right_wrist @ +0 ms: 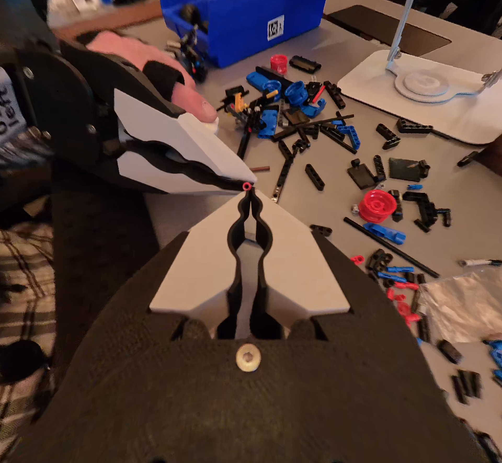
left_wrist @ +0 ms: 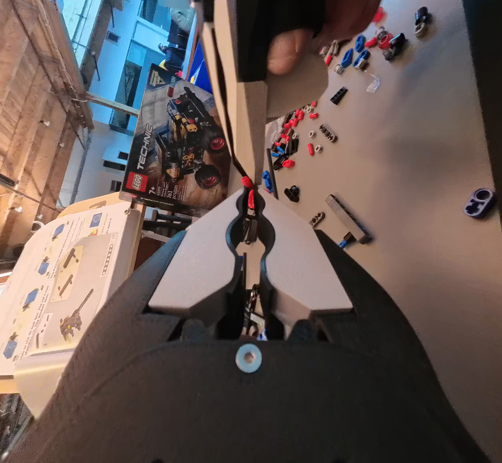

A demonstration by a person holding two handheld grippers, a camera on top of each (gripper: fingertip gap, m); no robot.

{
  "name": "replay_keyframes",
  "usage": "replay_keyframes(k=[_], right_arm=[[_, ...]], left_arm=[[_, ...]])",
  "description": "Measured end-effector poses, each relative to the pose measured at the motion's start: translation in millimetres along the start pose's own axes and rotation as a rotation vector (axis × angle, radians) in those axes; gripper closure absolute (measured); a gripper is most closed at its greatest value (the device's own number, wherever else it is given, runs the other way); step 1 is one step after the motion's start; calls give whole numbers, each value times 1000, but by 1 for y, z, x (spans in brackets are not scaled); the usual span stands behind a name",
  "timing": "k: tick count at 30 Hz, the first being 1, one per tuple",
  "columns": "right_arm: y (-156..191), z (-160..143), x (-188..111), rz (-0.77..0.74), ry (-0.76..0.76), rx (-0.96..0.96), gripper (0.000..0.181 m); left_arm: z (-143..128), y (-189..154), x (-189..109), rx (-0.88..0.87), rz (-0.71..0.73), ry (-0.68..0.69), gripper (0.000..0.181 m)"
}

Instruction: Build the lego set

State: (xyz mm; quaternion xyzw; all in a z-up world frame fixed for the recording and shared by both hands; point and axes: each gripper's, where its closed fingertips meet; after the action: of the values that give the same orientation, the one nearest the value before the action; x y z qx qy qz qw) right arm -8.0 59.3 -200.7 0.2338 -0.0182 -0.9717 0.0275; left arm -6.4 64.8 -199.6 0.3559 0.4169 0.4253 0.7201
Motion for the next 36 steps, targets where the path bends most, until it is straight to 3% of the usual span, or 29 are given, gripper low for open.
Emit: replay_keyframes(k=[8,19,36], right_arm=[[-4,-9,3,-84,129,-157,181],[-3,-10,-2,-25,82,-76,173],[-1,-6,0,11,62,-64,178]], left_arm=[[-1,-7,2,-14,-36,5,181],[-6,-12,5,-52,-74,18,181],[-3,-12,6,-24,-57,21,181]])
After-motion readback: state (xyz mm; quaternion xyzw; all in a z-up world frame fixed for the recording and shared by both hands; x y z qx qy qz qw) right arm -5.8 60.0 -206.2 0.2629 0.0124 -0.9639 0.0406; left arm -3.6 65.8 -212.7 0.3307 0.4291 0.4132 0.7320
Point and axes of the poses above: each gripper's, where its closed fingertips meet, x out along the fingers, z out of its top, y = z × x across the jaws, and after that the axes turned 1 degree about -z, right-handed
